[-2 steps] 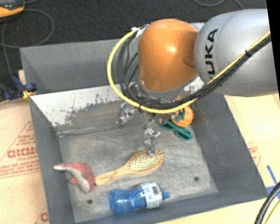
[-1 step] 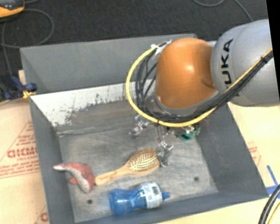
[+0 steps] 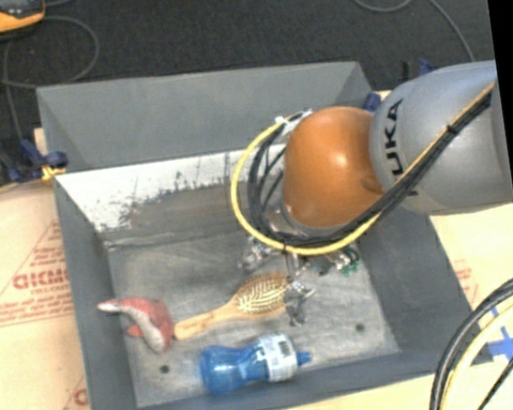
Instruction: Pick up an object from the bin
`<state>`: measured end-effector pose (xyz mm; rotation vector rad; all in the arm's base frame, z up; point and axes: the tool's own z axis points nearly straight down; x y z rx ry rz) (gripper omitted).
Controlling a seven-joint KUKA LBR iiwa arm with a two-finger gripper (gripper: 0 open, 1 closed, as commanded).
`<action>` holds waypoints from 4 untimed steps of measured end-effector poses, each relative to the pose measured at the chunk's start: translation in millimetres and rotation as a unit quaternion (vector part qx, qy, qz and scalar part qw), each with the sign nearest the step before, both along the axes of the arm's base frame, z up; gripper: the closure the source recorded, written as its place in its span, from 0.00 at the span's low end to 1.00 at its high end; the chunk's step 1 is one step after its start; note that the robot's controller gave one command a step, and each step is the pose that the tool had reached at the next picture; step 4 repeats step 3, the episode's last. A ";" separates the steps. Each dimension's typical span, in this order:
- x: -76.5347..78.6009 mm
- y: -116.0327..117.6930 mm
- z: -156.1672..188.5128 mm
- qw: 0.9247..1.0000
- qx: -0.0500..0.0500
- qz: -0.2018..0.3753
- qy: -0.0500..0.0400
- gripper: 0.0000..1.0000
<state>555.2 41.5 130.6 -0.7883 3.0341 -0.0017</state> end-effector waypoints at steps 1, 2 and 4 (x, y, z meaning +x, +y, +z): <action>12.4 7.5 -42.5 0.984 0.000 0.181 0.000 1.00; 12.4 7.5 -42.5 0.984 0.000 0.180 0.000 1.00; -0.8 0.8 91.5 0.976 0.000 0.219 0.002 1.00</action>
Offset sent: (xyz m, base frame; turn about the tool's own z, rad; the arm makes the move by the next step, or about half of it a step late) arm 0.0000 0.0000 0.0000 0.0000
